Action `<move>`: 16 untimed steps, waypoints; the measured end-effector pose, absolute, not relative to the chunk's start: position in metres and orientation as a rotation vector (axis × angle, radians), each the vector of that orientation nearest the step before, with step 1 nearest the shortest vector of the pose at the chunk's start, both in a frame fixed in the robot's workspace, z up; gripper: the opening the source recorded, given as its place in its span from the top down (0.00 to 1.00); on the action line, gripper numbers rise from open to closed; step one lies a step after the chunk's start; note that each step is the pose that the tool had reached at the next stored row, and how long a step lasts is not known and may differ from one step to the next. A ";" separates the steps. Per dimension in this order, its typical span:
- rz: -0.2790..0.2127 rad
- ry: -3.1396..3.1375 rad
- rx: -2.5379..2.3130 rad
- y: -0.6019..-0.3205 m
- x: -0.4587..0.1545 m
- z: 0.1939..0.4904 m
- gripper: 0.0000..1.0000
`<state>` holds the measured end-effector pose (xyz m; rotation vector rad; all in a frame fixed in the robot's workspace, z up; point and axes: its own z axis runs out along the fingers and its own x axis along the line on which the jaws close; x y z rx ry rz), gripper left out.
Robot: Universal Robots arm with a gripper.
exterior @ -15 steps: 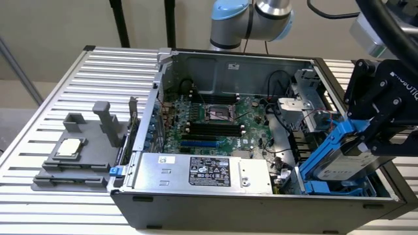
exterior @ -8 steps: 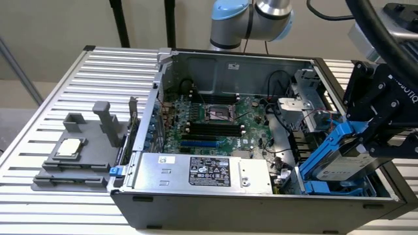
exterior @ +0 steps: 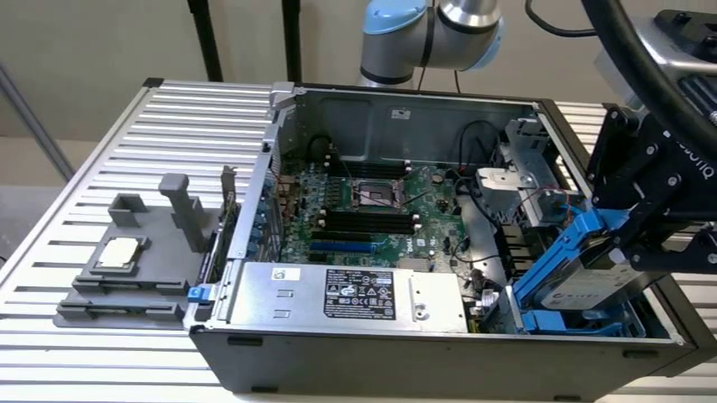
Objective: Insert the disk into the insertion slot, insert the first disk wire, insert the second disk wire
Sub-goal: 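Insert the disk into the insertion slot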
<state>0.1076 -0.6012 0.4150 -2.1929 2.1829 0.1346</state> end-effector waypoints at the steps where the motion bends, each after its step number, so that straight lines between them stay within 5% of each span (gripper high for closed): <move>1: 0.135 2.183 -2.193 -0.601 0.108 0.415 0.68; 5: 0.135 2.182 -2.194 -0.600 0.108 0.414 0.66; 6: 0.135 2.182 -2.194 -0.600 0.108 0.414 0.60; 16: 0.135 2.181 -2.194 -0.600 0.118 0.413 0.60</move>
